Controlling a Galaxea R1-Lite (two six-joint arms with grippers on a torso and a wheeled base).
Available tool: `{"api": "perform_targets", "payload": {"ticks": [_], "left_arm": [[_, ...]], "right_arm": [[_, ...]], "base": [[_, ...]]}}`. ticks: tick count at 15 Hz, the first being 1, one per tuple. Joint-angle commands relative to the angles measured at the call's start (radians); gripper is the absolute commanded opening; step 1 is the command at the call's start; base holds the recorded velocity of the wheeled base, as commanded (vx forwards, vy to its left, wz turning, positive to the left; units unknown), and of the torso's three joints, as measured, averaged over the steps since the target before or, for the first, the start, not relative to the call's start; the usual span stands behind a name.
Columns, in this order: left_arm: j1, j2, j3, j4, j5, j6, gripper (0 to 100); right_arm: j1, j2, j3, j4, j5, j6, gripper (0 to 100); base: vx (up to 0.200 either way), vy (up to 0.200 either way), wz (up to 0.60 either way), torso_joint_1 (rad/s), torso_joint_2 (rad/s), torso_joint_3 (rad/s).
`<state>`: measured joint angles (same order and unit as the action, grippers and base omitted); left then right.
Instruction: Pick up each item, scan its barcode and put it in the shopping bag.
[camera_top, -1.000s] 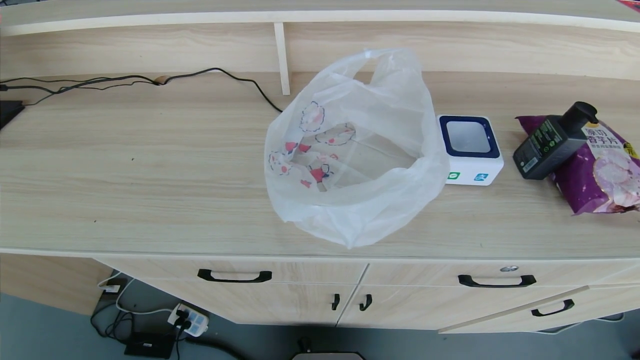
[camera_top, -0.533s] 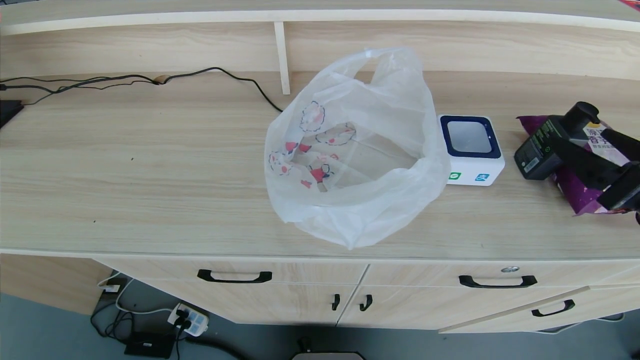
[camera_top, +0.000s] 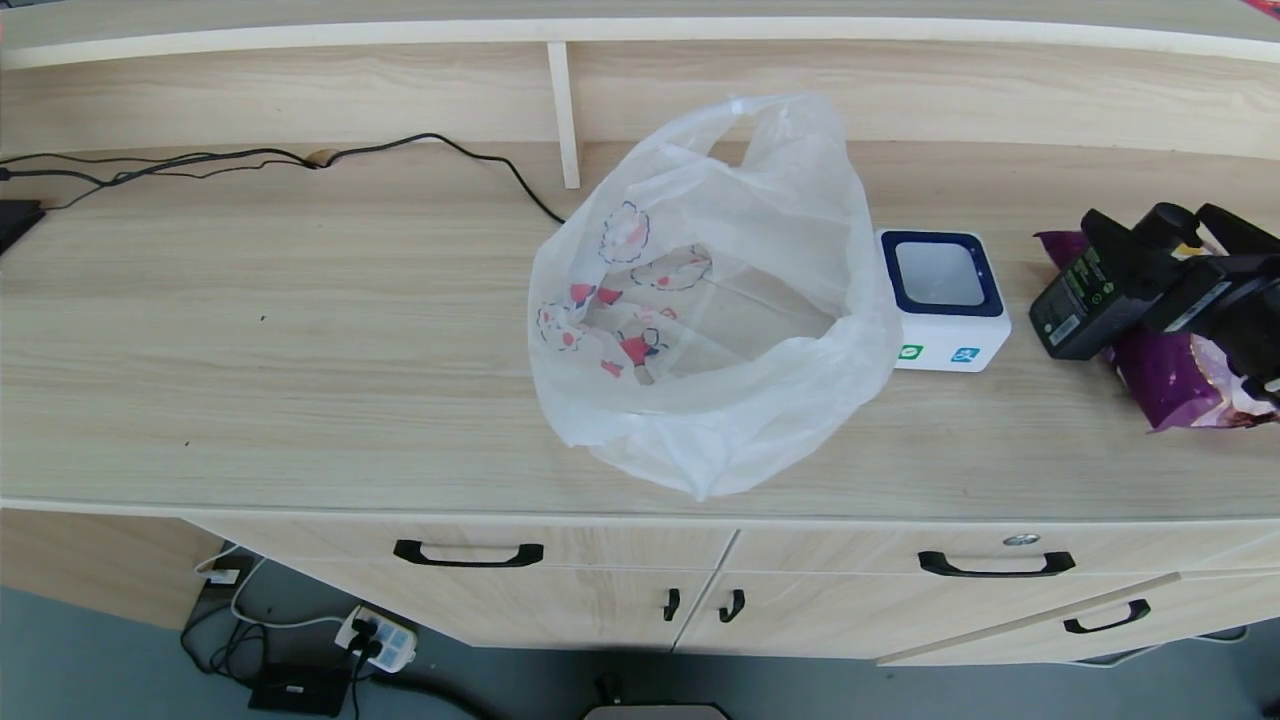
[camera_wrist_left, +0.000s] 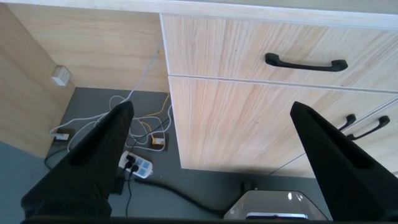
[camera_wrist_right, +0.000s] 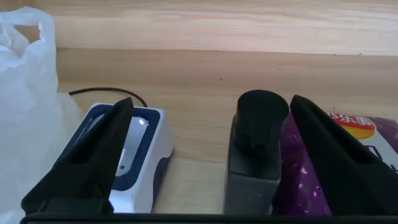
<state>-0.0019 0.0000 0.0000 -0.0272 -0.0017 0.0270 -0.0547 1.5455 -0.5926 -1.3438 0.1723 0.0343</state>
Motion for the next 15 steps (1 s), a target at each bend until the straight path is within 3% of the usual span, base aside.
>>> {"api": "perform_targets", "payload": {"ticks": [1, 15], "left_arm": [[0.0, 0.002, 0.0, 0.0, 0.0, -0.001, 100], [-0.001, 0.002, 0.0, 0.0, 0.0, 0.004, 100]], "right_arm": [[-0.022, 0.021, 0.016, -0.001, 0.001, 0.001, 100], [-0.028, 0.134, -0.026, -0.003, -0.007, -0.045, 100]], "base": [[0.0, 0.0, 0.0, 0.0, 0.0, 0.0], [0.0, 0.0, 0.0, 0.0, 0.0, 0.0]]}}
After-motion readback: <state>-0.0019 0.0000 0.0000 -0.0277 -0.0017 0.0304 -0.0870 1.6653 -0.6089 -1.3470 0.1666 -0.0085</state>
